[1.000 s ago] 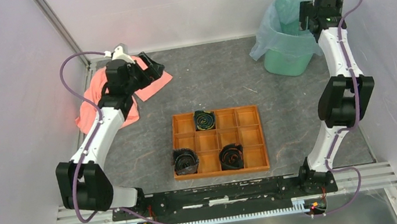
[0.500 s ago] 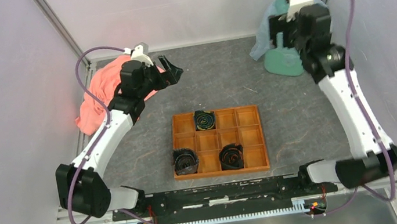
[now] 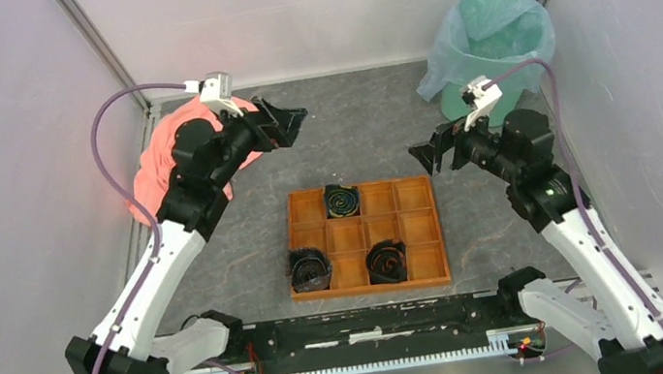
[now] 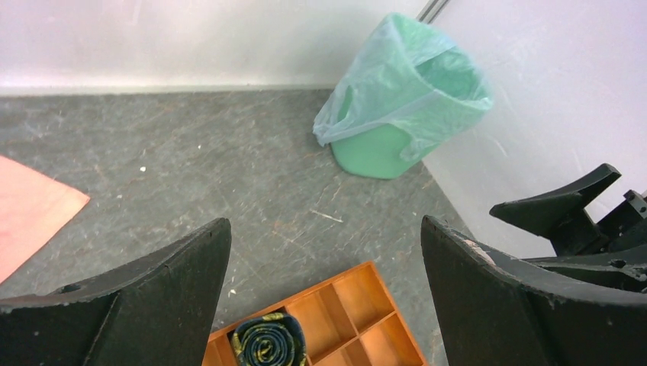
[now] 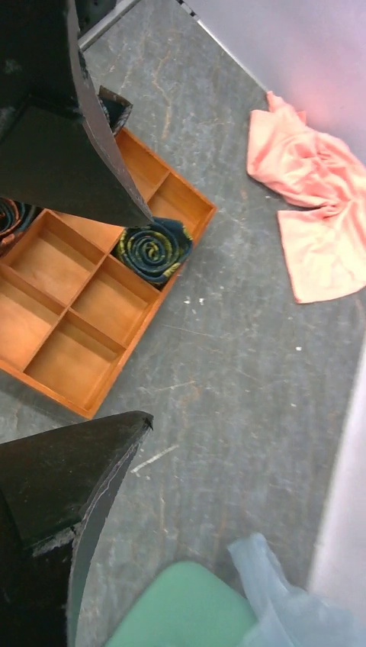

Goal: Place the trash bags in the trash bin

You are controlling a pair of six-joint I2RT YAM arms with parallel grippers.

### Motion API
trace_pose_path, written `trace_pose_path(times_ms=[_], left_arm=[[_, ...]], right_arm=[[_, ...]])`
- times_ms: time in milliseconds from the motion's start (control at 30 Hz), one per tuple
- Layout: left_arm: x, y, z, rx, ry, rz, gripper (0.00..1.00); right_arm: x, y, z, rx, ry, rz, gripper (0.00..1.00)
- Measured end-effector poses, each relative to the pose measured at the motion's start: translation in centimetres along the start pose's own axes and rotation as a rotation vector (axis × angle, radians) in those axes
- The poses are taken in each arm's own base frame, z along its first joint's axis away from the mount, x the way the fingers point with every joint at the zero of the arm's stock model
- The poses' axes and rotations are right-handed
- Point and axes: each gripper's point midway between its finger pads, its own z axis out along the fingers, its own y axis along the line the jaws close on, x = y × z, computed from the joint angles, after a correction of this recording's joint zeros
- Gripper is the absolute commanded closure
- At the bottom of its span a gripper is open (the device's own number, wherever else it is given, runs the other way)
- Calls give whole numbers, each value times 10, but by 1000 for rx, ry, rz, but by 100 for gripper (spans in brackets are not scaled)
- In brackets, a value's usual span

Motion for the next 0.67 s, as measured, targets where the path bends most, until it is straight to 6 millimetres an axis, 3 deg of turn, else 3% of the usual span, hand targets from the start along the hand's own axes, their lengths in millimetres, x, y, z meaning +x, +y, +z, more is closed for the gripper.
trace_pose_path(times_ms=[100,200,300,467,567,667], left_arm=[[-14,-11,-14,20,-42,17,0],[-35,-22,-36,20,-81,36,0],[-70,-43,-65,41,-157,49,0],[-126,-77,-112,92,-287,69,0],[-141,-87,-130,104,-320,85,0],[-143,-88,-137,96,-319,96,0]], right_arm=[[-22,6,-15,0,-67,-41,2],[-58,14,-37,6,-168,-98,2],[-83,22,-59,16,-265,-130,2],[-101,25,-79,40,-355,-149,2],[-103,21,-78,60,-364,-141,2],[-97,19,-76,63,-376,-136,2]])
